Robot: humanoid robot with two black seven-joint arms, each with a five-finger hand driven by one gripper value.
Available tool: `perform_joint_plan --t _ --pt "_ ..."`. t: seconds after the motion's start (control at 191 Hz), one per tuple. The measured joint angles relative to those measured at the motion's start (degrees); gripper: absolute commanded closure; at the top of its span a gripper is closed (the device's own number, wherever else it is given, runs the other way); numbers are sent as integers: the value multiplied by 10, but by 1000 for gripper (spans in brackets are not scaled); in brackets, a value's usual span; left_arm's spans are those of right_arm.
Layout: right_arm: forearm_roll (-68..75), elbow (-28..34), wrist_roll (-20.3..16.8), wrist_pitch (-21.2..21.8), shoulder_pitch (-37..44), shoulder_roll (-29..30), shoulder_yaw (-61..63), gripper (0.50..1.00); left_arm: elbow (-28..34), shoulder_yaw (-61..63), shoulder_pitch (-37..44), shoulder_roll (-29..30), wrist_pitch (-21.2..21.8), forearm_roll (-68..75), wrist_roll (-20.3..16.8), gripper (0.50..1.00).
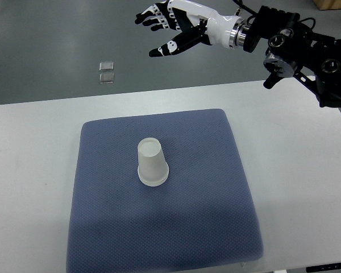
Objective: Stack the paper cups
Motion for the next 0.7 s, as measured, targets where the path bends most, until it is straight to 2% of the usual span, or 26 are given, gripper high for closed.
perform_joint_plan --t 0.325,0.524,0.702 --pt "308 -21 7 -115 -105 13 65 601 0 0 0 0 0 0 0 500" --pt "350 -24 26 -176 -167 45 175 599 0 0 0 0 0 0 0 500" --pt "353 -30 29 -196 -223 57 274 599 0 0 0 0 0 0 0 500"
